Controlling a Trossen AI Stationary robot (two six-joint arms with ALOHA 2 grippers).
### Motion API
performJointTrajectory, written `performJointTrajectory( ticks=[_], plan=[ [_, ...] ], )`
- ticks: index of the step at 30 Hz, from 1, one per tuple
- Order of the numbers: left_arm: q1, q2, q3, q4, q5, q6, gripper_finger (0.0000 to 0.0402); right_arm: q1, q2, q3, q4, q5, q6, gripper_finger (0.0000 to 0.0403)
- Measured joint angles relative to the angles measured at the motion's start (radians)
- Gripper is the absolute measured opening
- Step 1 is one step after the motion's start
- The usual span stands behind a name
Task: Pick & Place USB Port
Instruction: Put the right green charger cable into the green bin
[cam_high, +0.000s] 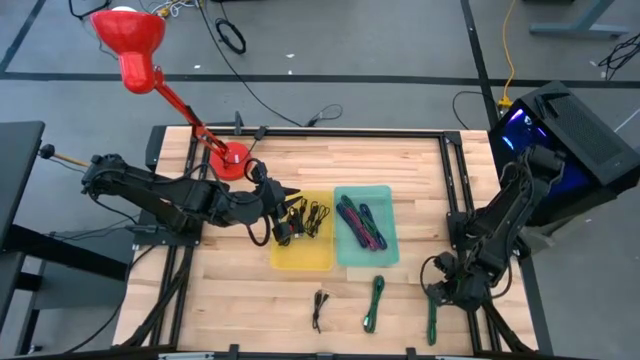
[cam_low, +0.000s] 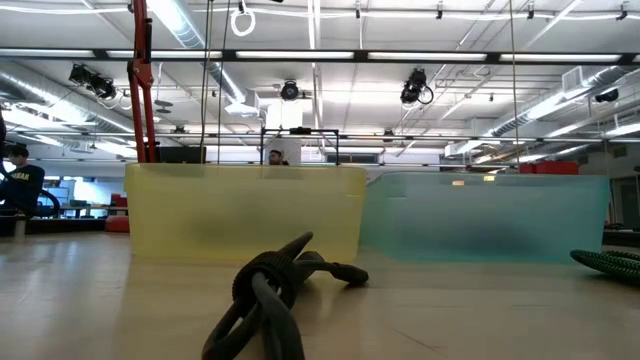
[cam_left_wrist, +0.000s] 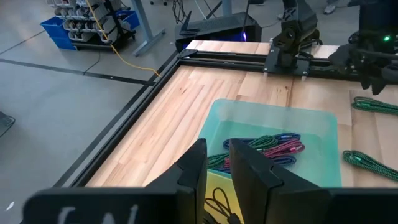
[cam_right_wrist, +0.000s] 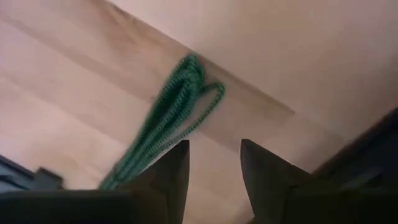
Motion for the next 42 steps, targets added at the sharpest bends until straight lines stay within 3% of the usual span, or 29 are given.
performJointTrajectory(
  ticks=[5, 11, 18, 42],
  plan=[
    [0.000, 0.000, 0.000, 0.000, 0.000, 0.000, 0.0073, -0.001, 0.013, 0.000, 0.025, 0.141, -0.011, 0.0146],
    [0.000, 0.000, 0.000, 0.000, 0.000, 0.000, 0.0073, 0.001, 0.061, 0.000, 0.013, 0.045, 0.009, 0.0146],
    [0.000, 0.000, 0.000, -0.001, 0.000, 0.005, 0.0073, 0.001, 0.115, 0.002, 0.070, 0.067, -0.031, 0.0146],
    [0.000, 0.000, 0.000, 0.000, 0.000, 0.006, 0.0073, -0.059, 0.084, 0.002, 0.122, 0.133, -0.082, 0.0146]
  ],
)
